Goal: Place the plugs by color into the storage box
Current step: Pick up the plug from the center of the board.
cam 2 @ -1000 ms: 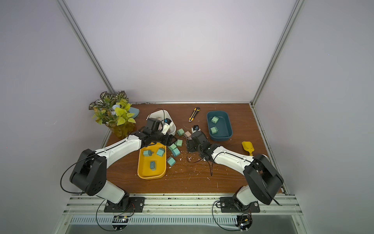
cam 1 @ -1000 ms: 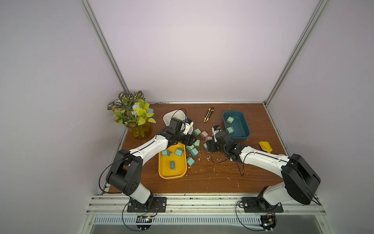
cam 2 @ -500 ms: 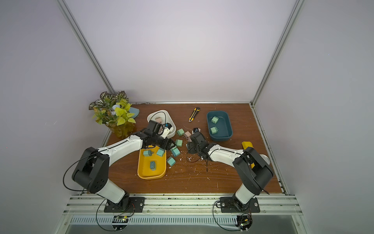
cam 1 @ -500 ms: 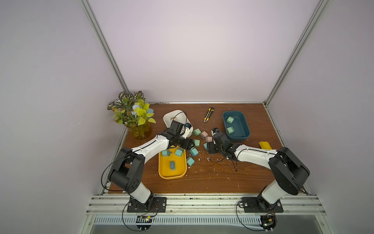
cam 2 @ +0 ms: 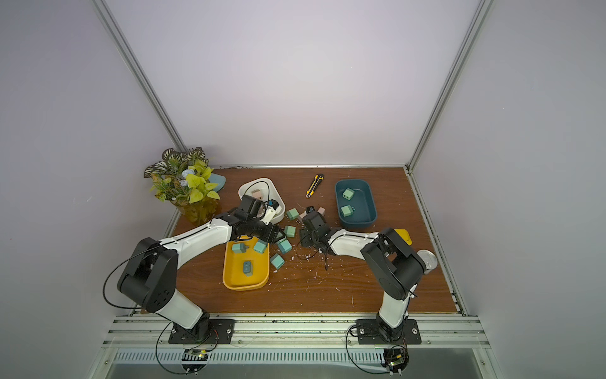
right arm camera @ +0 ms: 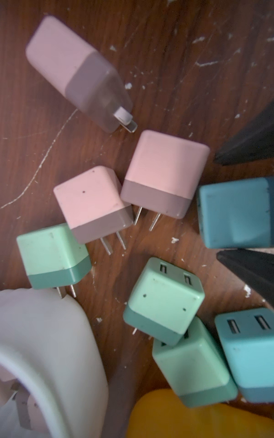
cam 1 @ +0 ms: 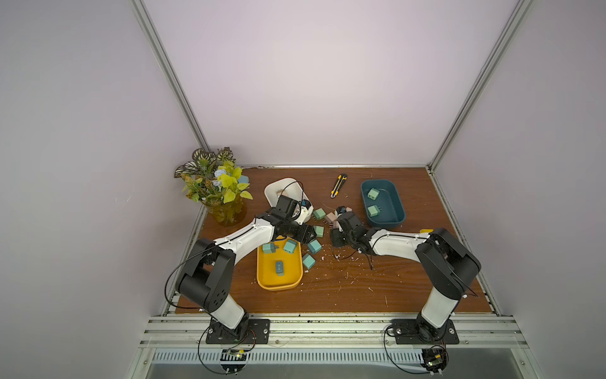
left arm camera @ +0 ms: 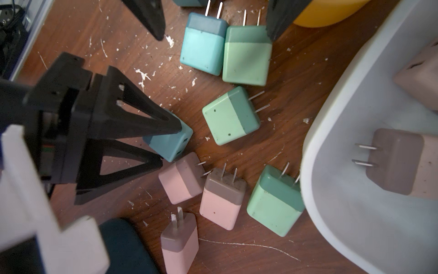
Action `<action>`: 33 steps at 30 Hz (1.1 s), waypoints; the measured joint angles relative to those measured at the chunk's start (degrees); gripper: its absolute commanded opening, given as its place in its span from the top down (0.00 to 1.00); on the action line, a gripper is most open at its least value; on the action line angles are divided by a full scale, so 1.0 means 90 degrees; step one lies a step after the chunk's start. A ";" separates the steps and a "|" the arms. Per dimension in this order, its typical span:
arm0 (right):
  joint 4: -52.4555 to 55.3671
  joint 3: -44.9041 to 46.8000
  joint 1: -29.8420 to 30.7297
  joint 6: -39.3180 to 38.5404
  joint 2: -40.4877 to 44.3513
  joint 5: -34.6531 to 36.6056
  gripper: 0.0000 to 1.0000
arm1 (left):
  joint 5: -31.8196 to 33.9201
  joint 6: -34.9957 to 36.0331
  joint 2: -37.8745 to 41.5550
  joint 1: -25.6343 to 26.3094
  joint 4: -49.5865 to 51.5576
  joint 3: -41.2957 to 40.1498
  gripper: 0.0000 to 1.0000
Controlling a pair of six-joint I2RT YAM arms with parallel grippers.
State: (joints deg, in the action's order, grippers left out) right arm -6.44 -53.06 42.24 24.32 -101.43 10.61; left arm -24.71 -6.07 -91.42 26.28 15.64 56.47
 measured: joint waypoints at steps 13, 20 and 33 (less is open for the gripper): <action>-0.0066 0.0017 0.0000 -0.0007 -0.0017 -0.0058 0.53 | -0.0012 -0.0129 0.0087 0.0000 -0.0311 -0.0019 0.31; -0.0029 0.0017 0.0000 -0.0007 0.0024 -0.0095 0.58 | -0.0012 -0.0141 0.0129 0.0000 -0.0437 -0.0032 0.31; 0.0061 0.0056 0.0000 0.0027 0.0811 -0.0342 0.59 | -0.0012 -0.0160 0.0199 0.0000 -0.0476 -0.0046 0.30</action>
State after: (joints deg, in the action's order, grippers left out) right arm -5.89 -52.56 42.24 24.56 -94.13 7.53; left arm -24.82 -7.51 -89.62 26.28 11.35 56.05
